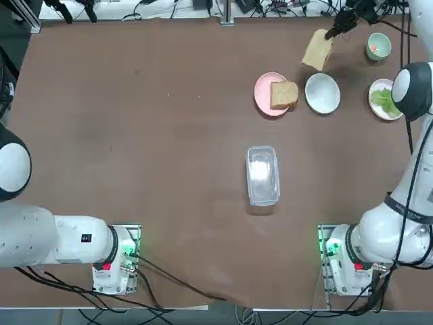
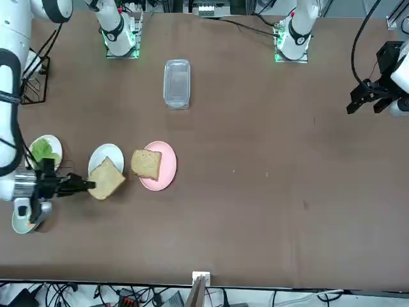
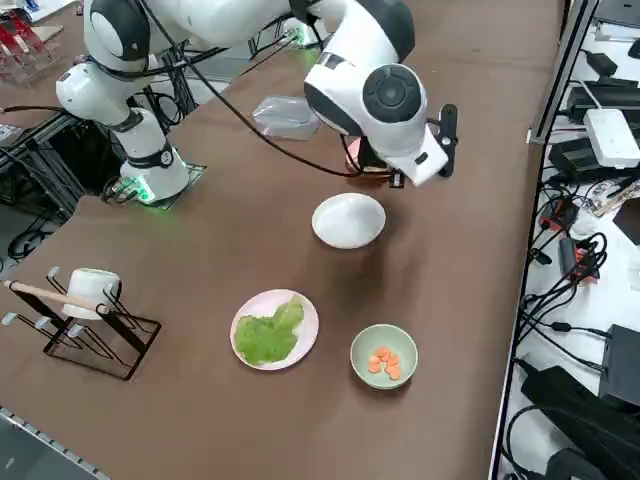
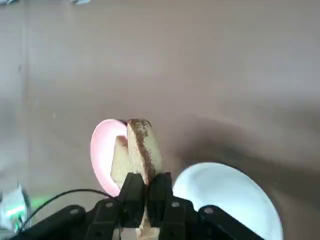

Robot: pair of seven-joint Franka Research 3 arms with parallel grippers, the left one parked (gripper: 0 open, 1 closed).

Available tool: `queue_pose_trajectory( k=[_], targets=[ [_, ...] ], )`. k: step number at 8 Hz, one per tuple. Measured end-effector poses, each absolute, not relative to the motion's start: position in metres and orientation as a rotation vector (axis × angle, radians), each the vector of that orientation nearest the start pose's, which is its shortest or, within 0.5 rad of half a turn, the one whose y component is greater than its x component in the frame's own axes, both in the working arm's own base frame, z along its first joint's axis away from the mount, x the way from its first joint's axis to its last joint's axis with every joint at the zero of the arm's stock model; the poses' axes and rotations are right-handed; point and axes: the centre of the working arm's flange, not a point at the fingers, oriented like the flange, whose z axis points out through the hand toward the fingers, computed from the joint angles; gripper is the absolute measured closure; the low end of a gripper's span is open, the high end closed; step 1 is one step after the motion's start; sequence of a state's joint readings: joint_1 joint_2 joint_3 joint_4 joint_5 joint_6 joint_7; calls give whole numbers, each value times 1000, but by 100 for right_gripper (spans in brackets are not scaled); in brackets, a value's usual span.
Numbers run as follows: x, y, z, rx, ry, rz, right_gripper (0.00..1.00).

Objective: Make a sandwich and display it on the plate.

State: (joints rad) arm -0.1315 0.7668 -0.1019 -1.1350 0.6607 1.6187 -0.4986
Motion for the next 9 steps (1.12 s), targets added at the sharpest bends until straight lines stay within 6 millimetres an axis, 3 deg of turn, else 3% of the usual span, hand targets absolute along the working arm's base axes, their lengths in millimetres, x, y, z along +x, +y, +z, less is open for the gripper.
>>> queue_pose_trajectory(
  k=[2, 4, 9],
  targets=[
    [724, -108, 363, -2543, -60, 62, 93],
    [707, -130, 360, -2582, 101, -17, 93],
    [617, -174, 327, -2583, 439, -135, 93]
  ],
)
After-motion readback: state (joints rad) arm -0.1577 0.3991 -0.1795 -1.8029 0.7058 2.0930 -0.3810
